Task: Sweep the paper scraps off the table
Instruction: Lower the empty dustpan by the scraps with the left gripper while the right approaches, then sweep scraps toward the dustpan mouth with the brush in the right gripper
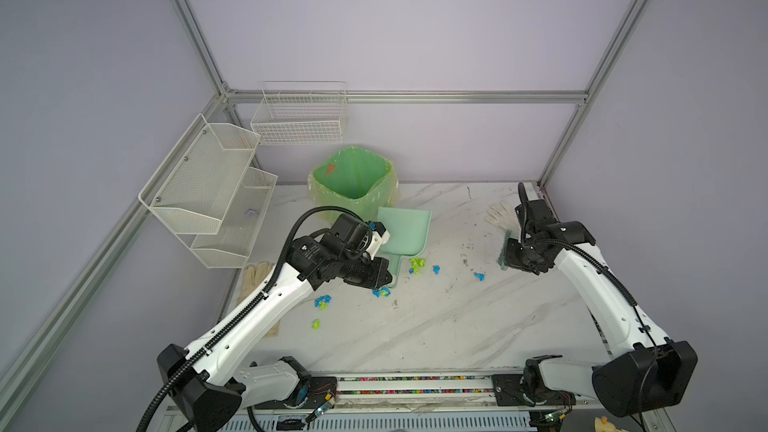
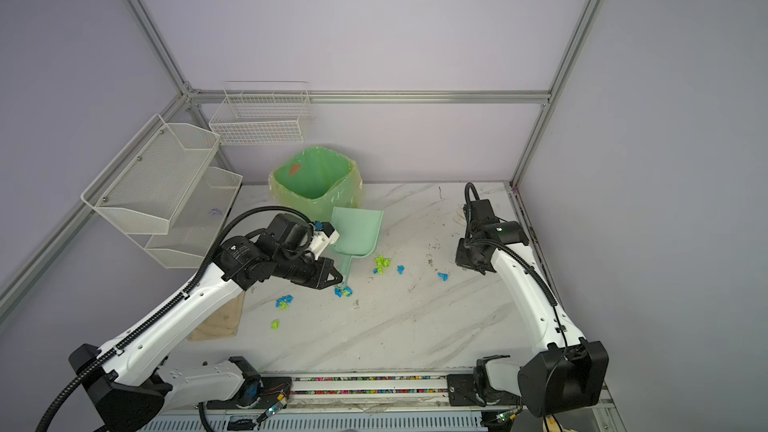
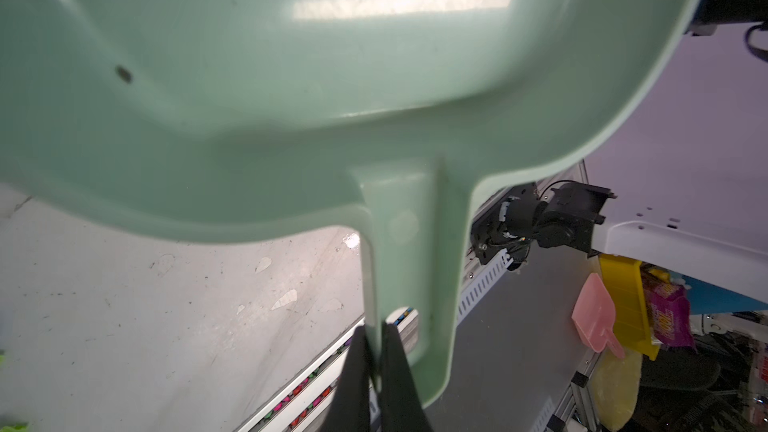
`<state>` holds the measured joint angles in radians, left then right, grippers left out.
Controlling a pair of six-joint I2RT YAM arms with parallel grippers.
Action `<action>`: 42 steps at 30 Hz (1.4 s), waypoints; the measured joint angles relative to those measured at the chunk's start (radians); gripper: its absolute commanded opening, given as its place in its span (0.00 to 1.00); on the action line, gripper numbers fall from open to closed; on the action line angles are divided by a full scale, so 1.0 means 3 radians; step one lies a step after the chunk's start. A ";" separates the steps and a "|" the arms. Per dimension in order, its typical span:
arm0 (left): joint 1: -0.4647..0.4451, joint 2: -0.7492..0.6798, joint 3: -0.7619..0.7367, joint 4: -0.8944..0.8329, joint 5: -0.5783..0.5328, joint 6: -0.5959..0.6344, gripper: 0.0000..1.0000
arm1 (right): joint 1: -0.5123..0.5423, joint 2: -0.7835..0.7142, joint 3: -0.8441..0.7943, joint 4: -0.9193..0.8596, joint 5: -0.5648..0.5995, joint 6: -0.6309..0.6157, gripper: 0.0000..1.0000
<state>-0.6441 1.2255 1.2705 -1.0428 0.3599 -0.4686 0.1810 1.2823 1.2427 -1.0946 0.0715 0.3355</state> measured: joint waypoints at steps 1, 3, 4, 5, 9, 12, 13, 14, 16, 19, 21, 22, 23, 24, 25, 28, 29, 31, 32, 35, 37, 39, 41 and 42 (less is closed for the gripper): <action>-0.0004 -0.0008 -0.0097 -0.0014 -0.0041 0.0001 0.00 | 0.0000 0.0003 -0.0011 -0.0015 0.0013 -0.0001 0.00; -0.0018 -0.0027 -0.0259 -0.0022 -0.0094 -0.0003 0.00 | 0.0000 0.0009 -0.0014 -0.0045 0.0031 -0.0006 0.00; -0.0022 -0.0038 -0.0341 -0.0024 -0.0109 -0.0005 0.00 | 0.0000 0.0015 -0.0018 -0.0055 0.0036 -0.0014 0.00; -0.0027 -0.0046 -0.0407 -0.0020 -0.0114 -0.0008 0.00 | 0.0000 0.0022 -0.0029 -0.0056 0.0036 -0.0015 0.00; -0.0070 -0.0055 -0.0676 0.0019 -0.0114 -0.0060 0.00 | 0.0000 0.0057 -0.0131 -0.0053 0.0009 -0.0019 0.00; -0.0099 -0.0052 -0.0851 0.0066 -0.0088 -0.0090 0.00 | 0.0006 0.0130 -0.0175 -0.0056 -0.0042 -0.0027 0.00; -0.0109 -0.0052 -0.0888 0.0079 -0.0079 -0.0097 0.00 | 0.0018 0.0160 -0.0175 -0.0052 -0.0053 -0.0029 0.00; -0.0113 -0.0047 -0.0921 0.0093 -0.0070 -0.0113 0.00 | 0.0033 0.0195 -0.0175 -0.0048 -0.0065 -0.0031 0.00; -0.0135 -0.0031 -0.0961 0.0120 -0.0052 -0.0125 0.00 | 0.0067 0.0261 -0.0173 -0.0047 -0.0080 -0.0038 0.00; -0.0177 0.0024 -0.0980 0.0149 -0.0015 -0.0145 0.00 | 0.0178 0.0387 -0.0155 -0.0042 -0.0089 -0.0039 0.00; -0.0215 0.0072 -0.0989 0.0177 0.0017 -0.0148 0.00 | 0.0286 0.0479 -0.0117 -0.0039 -0.0084 -0.0037 0.00; -0.0238 0.0098 -0.0997 0.0188 0.0036 -0.0148 0.00 | 0.0346 0.0519 -0.0089 -0.0042 -0.0080 -0.0034 0.00; -0.0257 0.0118 -0.1006 0.0195 0.0050 -0.0149 0.00 | 0.0402 0.0552 -0.0065 -0.0043 -0.0079 -0.0027 0.00; -0.0282 0.0148 -0.1013 0.0197 0.0067 -0.0149 0.00 | 0.0476 0.0587 -0.0031 -0.0045 -0.0078 -0.0025 0.00; -0.0309 0.0174 -0.1016 0.0196 0.0084 -0.0151 0.00 | 0.0554 0.0619 0.0003 -0.0046 -0.0080 -0.0019 0.00; -0.0399 0.0249 -0.1033 0.0206 0.0127 -0.0154 0.00 | 0.0718 0.0678 0.0066 -0.0057 -0.0090 -0.0006 0.00; -0.0427 0.0277 -0.1035 0.0203 0.0139 -0.0155 0.00 | 0.0754 0.0685 0.0083 -0.0060 -0.0102 0.0000 0.00; -0.0484 0.0345 -0.1035 0.0206 0.0174 -0.0155 0.00 | 0.0810 0.0702 0.0126 -0.0083 -0.0127 0.0000 0.00; -0.0507 0.0378 -0.1035 0.0205 0.0188 -0.0155 0.00 | 0.0832 0.0711 0.0144 -0.0090 -0.0139 -0.0001 0.00; -0.0580 0.0493 -0.1035 0.0200 0.0219 -0.0149 0.00 | 0.0885 0.0731 0.0174 -0.0120 -0.0161 -0.0009 0.00; -0.0627 0.0571 -0.1035 0.0186 0.0228 -0.0145 0.00 | 0.0916 0.0739 0.0179 -0.0148 -0.0178 -0.0017 0.00; -0.0666 0.0665 -0.1034 0.0167 0.0226 -0.0131 0.00 | 0.0941 0.0741 0.0179 -0.0151 -0.0202 -0.0022 0.00; -0.0699 0.0777 -0.1034 0.0146 0.0223 -0.0113 0.00 | 0.0959 0.0741 0.0181 -0.0154 -0.0226 -0.0025 0.00; -0.0710 0.0830 -0.1034 0.0131 0.0214 -0.0103 0.00 | 0.0969 0.0741 0.0184 -0.0155 -0.0237 -0.0028 0.00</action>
<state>-0.8570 1.4746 0.9604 -1.0035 0.4240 -0.4995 0.4717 1.5047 1.2980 -1.1412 0.0006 0.3271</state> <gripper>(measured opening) 0.048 0.100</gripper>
